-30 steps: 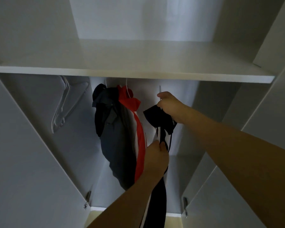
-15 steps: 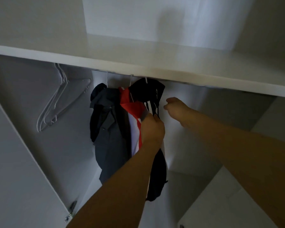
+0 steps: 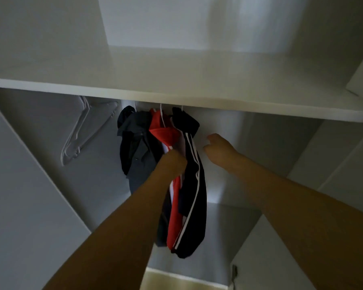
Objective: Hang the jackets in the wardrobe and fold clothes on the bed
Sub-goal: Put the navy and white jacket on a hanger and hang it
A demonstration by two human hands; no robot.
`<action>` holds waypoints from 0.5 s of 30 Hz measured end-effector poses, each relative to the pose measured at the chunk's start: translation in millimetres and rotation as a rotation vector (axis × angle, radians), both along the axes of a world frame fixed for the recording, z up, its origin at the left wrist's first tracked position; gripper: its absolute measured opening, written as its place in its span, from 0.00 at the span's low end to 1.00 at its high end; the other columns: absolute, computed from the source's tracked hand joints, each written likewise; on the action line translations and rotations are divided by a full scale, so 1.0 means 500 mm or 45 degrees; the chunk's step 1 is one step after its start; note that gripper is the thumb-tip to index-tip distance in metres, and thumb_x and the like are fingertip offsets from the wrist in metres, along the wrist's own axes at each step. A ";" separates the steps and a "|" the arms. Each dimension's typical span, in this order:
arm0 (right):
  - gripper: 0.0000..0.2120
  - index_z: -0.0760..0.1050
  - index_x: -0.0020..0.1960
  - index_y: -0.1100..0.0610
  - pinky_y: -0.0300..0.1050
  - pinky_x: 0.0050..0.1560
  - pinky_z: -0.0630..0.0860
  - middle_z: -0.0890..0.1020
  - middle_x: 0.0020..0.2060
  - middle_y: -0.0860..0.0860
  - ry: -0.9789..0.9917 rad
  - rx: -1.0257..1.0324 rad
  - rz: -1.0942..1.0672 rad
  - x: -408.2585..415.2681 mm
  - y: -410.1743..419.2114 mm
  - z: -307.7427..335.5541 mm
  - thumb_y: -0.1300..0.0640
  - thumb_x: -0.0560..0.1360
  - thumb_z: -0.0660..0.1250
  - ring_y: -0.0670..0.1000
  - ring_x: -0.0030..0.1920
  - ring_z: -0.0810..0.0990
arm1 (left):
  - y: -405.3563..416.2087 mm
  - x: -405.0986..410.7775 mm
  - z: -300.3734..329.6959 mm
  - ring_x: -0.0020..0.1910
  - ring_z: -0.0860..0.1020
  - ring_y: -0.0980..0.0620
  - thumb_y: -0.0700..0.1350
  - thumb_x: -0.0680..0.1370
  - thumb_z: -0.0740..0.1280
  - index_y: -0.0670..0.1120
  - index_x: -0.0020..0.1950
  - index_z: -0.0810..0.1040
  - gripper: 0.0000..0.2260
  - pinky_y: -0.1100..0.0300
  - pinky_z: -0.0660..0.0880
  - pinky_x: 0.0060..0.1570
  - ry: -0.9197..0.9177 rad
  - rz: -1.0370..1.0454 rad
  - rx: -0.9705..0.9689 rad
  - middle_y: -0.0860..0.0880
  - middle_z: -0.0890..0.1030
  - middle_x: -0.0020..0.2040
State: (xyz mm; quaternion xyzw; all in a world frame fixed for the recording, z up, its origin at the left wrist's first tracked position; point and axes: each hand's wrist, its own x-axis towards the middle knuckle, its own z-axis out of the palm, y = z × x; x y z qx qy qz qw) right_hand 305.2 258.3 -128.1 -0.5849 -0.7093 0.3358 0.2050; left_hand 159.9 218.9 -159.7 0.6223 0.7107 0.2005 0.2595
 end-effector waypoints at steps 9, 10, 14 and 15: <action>0.20 0.65 0.70 0.63 0.40 0.55 0.70 0.70 0.66 0.59 0.135 0.112 0.052 0.038 -0.149 -0.037 0.61 0.79 0.59 0.55 0.61 0.73 | -0.125 -0.043 -0.054 0.50 0.77 0.42 0.41 0.82 0.56 0.36 0.55 0.74 0.11 0.56 0.71 0.46 0.247 0.140 0.124 0.39 0.79 0.52; 0.22 0.63 0.73 0.61 0.40 0.58 0.68 0.70 0.67 0.57 0.114 0.101 0.035 0.051 -0.159 -0.049 0.60 0.79 0.59 0.54 0.61 0.73 | -0.126 -0.035 -0.057 0.52 0.77 0.41 0.41 0.82 0.56 0.37 0.57 0.74 0.11 0.53 0.72 0.49 0.254 0.099 0.154 0.39 0.79 0.54; 0.25 0.60 0.75 0.56 0.47 0.65 0.69 0.69 0.68 0.56 0.084 0.054 -0.147 0.091 -0.192 -0.071 0.59 0.79 0.60 0.55 0.63 0.73 | -0.115 0.010 -0.056 0.62 0.74 0.41 0.45 0.83 0.57 0.40 0.69 0.70 0.16 0.53 0.71 0.58 0.289 -0.165 0.359 0.41 0.74 0.64; 0.25 0.61 0.75 0.56 0.48 0.67 0.69 0.69 0.69 0.57 0.070 0.058 -0.200 0.099 -0.201 -0.074 0.59 0.79 0.60 0.57 0.66 0.71 | -0.110 0.021 -0.060 0.64 0.72 0.42 0.46 0.83 0.57 0.40 0.70 0.69 0.17 0.53 0.69 0.61 0.317 -0.247 0.409 0.41 0.74 0.66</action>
